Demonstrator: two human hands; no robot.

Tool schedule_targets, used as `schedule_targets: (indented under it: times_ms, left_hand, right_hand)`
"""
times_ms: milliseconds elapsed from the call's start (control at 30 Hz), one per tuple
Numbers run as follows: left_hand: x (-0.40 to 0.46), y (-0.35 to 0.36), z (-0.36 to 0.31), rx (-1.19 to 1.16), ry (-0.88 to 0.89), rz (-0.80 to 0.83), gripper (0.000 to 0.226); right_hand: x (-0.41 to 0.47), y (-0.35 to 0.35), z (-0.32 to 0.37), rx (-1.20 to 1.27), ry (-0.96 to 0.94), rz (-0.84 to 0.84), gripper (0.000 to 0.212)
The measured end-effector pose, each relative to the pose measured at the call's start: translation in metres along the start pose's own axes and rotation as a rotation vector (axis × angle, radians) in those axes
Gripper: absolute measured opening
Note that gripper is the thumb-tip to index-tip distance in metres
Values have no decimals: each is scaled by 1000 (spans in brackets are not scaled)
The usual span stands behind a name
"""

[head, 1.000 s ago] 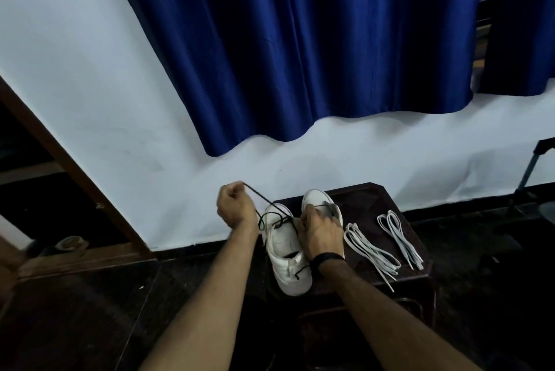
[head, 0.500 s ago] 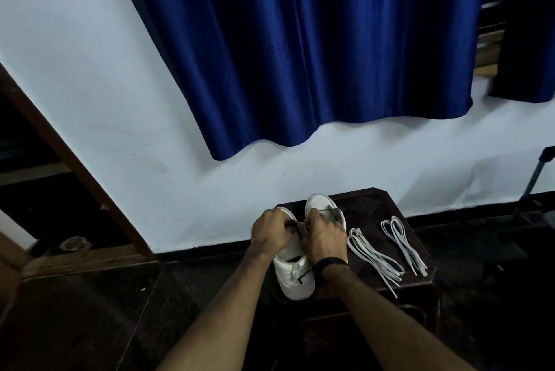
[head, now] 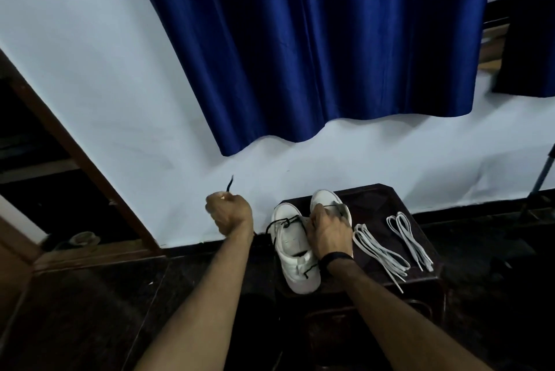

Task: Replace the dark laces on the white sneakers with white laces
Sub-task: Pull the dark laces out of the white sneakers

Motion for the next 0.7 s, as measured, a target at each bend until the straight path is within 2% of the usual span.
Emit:
schedule_targets:
  times_ms: [67,133,233,300,367,433,533,700]
  left_hand:
    - [5,-5,19,-17,-84,-12,44]
    - [-4,12,30,-9,-43,111,53]
    - [-45,56,35,185,150,450,44]
    - [-68,68,42,359,264,531,32]
    - [-78,69,44,418,343,519,26]
    - [-82,63,41,387,397,467,24]
    - [-87,56,36,347,452,407,23]
    - [-90,51,35,332,464,361,23]
  right_hand:
    - [1,0,1,-11,-16,-8,27]
    - [1,0,9,-103,-75,-35,24]
    - [7,1,33,-297,-263,-41,14]
    - [10,14,52,-400,-434,128,18]
    - [11,29,61,-435,-537,335,29]
    - [14,40,64,-473,-552,451,30]
    - [20,51,67,-515,-564,489,28]
    - [30,50,71,-417,-521,412,28]
Point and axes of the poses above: each hand's wrist, its own x-axis towards the middle knuckle, its own y-axis out of the palm, z = x × y, the point moved 10 cm from there along x, towards the middle knuckle, and after that the axes turned 5 degrees about x, right-handed, at the moved point
